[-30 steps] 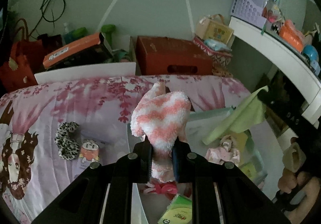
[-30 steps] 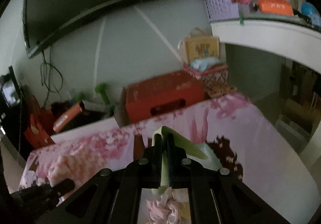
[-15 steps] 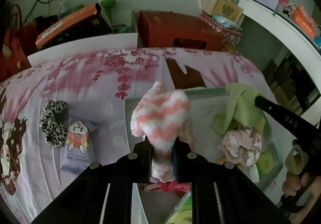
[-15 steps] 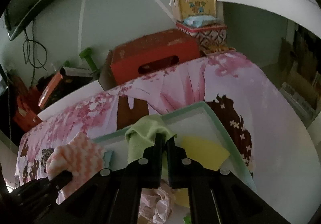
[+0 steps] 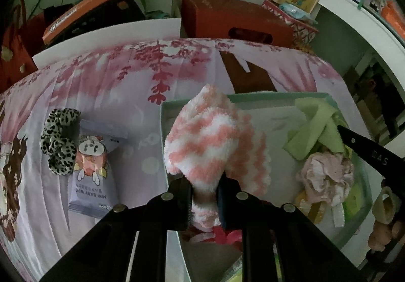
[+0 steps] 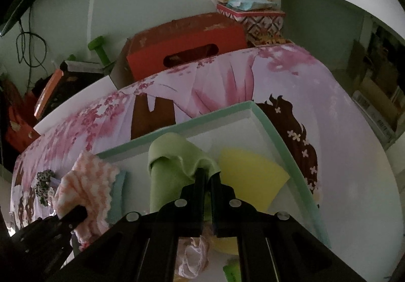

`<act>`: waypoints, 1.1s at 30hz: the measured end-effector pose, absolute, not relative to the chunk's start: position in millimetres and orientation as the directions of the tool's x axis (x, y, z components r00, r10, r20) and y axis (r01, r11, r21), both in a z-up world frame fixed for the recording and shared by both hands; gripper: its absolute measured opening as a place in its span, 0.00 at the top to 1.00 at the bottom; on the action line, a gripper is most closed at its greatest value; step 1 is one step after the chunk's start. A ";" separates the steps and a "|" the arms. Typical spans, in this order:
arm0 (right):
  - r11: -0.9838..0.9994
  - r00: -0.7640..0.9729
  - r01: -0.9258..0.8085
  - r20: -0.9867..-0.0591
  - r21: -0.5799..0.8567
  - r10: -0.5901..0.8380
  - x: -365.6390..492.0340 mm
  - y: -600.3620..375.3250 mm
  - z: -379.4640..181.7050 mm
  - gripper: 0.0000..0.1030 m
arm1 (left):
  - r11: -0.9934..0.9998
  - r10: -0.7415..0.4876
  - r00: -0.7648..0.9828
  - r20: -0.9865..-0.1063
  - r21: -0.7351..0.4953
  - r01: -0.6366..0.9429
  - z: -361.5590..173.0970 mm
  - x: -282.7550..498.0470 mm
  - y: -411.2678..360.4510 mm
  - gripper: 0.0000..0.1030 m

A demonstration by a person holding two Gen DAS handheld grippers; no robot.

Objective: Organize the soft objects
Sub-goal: 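Open the right tool to drop the green cloth into the tray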

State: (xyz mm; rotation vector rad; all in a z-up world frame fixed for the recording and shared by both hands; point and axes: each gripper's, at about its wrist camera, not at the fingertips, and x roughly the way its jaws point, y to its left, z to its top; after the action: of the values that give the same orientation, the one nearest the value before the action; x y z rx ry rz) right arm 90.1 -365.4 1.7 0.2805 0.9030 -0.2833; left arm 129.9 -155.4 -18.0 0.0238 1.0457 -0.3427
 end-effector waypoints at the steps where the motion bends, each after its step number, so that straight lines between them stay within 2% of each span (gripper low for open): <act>1: 0.926 0.585 0.358 -0.802 0.123 -0.120 90.1 -366.3 0.9 0.96 | 0.947 -0.265 0.452 -0.852 -0.142 0.288 -18.9 130.2 -154.9 0.84; 10: 0.927 0.581 0.360 -0.803 0.103 -0.136 87.4 -365.7 7.2 0.94 | 0.949 -0.263 0.431 -0.863 -0.152 0.275 -20.5 132.0 -152.0 0.82; 12: 0.928 0.580 0.360 -0.802 0.096 -0.142 86.2 -365.4 10.0 0.92 | 0.950 -0.254 0.428 -0.867 -0.140 0.280 -18.0 131.2 -152.7 0.77; 13: 0.928 0.580 0.360 -0.801 0.093 -0.145 85.5 -365.1 11.8 0.92 | 0.950 -0.250 0.426 -0.870 -0.136 0.280 -16.8 130.8 -153.0 0.68; 14: 0.928 0.581 0.360 -0.800 0.090 -0.148 84.8 -364.7 13.7 0.92 | 0.952 -0.242 0.424 -0.873 -0.130 0.277 -15.1 130.1 -153.1 0.64; 19: 0.927 0.569 0.368 -0.807 0.075 -0.160 82.0 -364.1 18.9 0.92 | 0.948 -0.261 0.416 -0.871 -0.150 0.281 -4.3 124.4 -151.6 0.55; 23: 0.919 0.550 0.387 -0.818 0.074 -0.165 78.3 -367.8 20.7 0.92 | 0.944 -0.273 0.439 -0.856 -0.151 0.294 11.0 118.9 -150.6 0.52; 25: 0.918 0.549 0.390 -0.818 0.068 -0.172 75.3 -368.1 24.7 0.87 | 0.941 -0.288 0.452 -0.844 -0.161 0.297 19.8 115.8 -148.1 0.50; 27: 0.919 0.549 0.390 -0.816 0.060 -0.180 72.9 -367.8 27.3 0.66 | 0.940 -0.293 0.466 -0.835 -0.164 0.298 26.5 114.2 -144.6 0.49; 29: 0.919 0.549 0.390 -0.814 0.049 -0.189 71.3 -366.8 29.5 0.51 | 0.943 -0.291 0.485 -0.825 -0.162 0.290 33.5 112.6 -139.4 0.46; 32: 0.922 0.550 0.385 -0.811 0.035 -0.199 68.9 -364.5 33.5 0.48 | 0.949 -0.287 0.510 -0.811 -0.167 0.269 42.5 111.7 -130.2 0.41; 33: 0.924 0.549 0.382 -0.811 0.030 -0.201 68.5 -363.6 34.3 0.45 | 0.950 -0.286 0.517 -0.807 -0.169 0.261 44.9 111.6 -127.2 0.40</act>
State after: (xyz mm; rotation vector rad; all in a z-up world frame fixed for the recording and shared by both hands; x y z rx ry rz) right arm 68.5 -363.6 34.3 0.2125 0.9282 -0.3484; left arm 111.6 -127.2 44.9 -0.0274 0.9733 -0.3283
